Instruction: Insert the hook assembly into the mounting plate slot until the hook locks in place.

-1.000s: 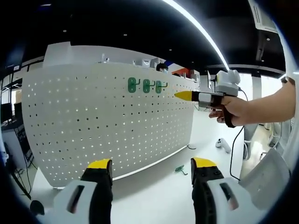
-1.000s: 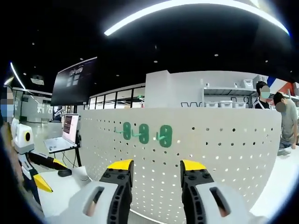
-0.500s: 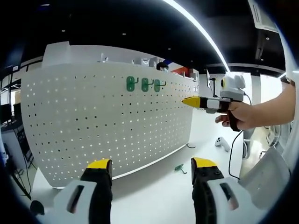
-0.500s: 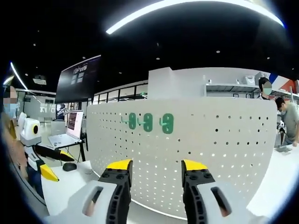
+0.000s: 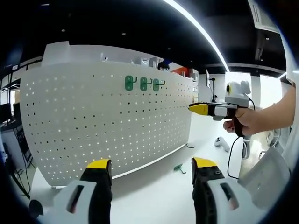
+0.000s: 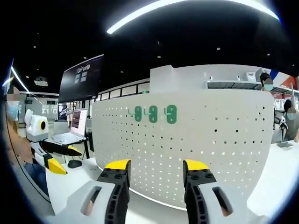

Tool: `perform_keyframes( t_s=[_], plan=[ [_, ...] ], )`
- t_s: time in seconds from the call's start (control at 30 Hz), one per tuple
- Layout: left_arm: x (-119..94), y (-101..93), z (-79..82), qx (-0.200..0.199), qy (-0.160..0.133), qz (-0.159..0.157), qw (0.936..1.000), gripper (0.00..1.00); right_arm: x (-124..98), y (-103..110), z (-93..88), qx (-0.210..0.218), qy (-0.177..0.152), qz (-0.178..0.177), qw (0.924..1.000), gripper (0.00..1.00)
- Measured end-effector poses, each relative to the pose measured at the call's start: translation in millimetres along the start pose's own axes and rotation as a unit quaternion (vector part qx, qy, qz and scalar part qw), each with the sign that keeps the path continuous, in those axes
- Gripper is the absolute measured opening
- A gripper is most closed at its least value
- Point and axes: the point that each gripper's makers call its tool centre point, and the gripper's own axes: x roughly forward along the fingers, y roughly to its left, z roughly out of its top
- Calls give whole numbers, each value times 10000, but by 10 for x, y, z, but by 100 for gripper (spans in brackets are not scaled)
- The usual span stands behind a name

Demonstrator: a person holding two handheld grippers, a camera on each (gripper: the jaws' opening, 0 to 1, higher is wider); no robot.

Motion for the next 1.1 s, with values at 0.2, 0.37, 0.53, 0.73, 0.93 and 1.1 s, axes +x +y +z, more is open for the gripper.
perform_keyframes(
  t_s=[0.2, 0.37, 0.53, 0.73, 0.93, 1.1],
  plan=[
    [-13, -15, -26, 15, 14, -13, 10000, 73, -74, 34, -71, -2, 72, 46, 10000, 47],
    [-32, -9, -70, -9, 49, -20, 10000, 73, -159, 79, -165, 136, 126, 88, 9998, 48],
    [-54, 1, -106, -64, 52, 3, 10000, 74, -219, 106, -221, 165, 156, 122, 9997, 50],
    [-83, -10, -139, -56, 83, -23, 9999, 75, -327, 111, -306, 202, 242, 104, 9994, 51],
    [-124, -13, -197, -82, 102, -30, 9999, 75, -434, 109, -372, 247, 291, 87, 9992, 51],
    [-171, -5, -237, -66, 111, 23, 9999, 76, -517, 126, -442, 288, 339, 60, 9990, 52]
  ],
)
